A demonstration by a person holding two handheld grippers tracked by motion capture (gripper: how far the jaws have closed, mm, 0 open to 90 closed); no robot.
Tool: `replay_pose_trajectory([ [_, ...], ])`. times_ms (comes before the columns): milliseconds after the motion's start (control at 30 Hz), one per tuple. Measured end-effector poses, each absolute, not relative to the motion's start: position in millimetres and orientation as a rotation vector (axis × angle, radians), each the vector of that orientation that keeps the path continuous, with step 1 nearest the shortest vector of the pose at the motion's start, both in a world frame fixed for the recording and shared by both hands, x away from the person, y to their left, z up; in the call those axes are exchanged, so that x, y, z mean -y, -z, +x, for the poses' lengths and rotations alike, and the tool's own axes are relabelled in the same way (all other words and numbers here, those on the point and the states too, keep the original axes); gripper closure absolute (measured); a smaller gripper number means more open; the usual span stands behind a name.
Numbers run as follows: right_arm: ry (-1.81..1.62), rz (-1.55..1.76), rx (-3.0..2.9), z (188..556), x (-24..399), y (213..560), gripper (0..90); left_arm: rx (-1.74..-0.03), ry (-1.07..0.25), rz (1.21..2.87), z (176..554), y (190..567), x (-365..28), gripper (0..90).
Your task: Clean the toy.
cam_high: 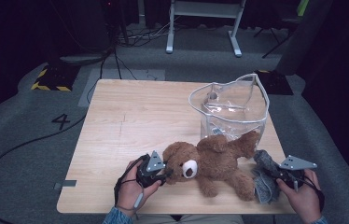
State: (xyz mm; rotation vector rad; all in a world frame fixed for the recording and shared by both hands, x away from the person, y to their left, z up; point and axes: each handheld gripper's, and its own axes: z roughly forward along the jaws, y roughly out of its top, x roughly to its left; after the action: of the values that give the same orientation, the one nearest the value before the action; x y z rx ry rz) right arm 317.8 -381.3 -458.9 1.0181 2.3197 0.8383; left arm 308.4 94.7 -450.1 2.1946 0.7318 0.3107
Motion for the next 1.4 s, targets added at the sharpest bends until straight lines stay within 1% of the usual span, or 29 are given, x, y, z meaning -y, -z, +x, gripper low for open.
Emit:
replay_pose_trajectory([
  [33,-0.856,1.071,-2.305,323,383,460,52.1,-0.730,-0.315,2.190,308,450,-95,62.3],
  [67,-0.877,1.088,-2.287,325,383,461,47.0,-0.737,-0.311,2.189,308,450,-96,62.1],
  [100,-0.877,1.088,-2.287,325,383,461,47.0,-0.737,-0.311,2.189,308,450,-96,61.6],
  [133,-0.881,1.080,-2.269,326,383,457,39.9,-0.745,-0.314,2.178,307,449,-98,60.6],
  [167,-0.888,1.067,-2.261,326,383,454,38.8,-0.745,-0.314,2.178,307,449,-98,59.8],
  [233,-0.909,1.061,-2.250,325,381,451,37.9,-0.749,-0.321,2.169,306,448,-100,57.3],
  [333,-0.981,1.009,-2.239,321,373,434,37.2,-0.765,-0.336,2.143,302,446,-106,54.1],
  [400,-1.026,0.949,-2.245,316,362,423,38.2,-0.779,-0.333,2.129,301,445,-108,52.9],
  [467,-1.036,0.922,-2.248,315,358,419,38.3,-0.782,-0.334,2.118,301,444,-110,52.4],
  [500,-1.085,0.869,-2.258,311,345,408,39.0,-0.794,-0.334,2.113,300,443,-112,51.8],
  [567,-1.129,0.806,-2.274,307,332,399,39.7,-0.791,-0.340,2.111,300,443,-114,51.6],
  [800,-1.221,0.594,-2.350,302,278,380,39.7,-0.792,-0.336,2.112,298,444,-116,51.2],
  [967,-1.195,0.420,-2.456,316,236,388,37.7,-0.812,-0.333,2.106,295,444,-119,51.1],
  [1033,-1.189,0.392,-2.469,319,230,391,37.4,-0.815,-0.333,2.103,295,444,-120,51.1],
  [1067,-1.149,0.365,-2.505,327,216,401,35.6,-0.814,-0.343,2.105,295,444,-122,51.1],
  [1100,-1.149,0.365,-2.505,327,216,401,35.6,-0.814,-0.343,2.105,295,444,-122,51.1],
  [1133,-1.071,0.336,-2.539,336,208,410,32.5,-0.822,-0.334,2.101,294,444,-124,51.1],
  [1233,-1.006,0.287,-2.550,343,202,421,28.8,-0.829,-0.332,2.097,294,445,-125,51.1],
  [1367,-0.887,0.173,-2.549,345,196,430,28.1,-0.824,-0.330,2.101,294,446,-124,51.2],
  [1400,-0.878,0.186,-2.543,343,194,433,28.1,-0.823,-0.330,2.104,294,446,-123,51.1],
])
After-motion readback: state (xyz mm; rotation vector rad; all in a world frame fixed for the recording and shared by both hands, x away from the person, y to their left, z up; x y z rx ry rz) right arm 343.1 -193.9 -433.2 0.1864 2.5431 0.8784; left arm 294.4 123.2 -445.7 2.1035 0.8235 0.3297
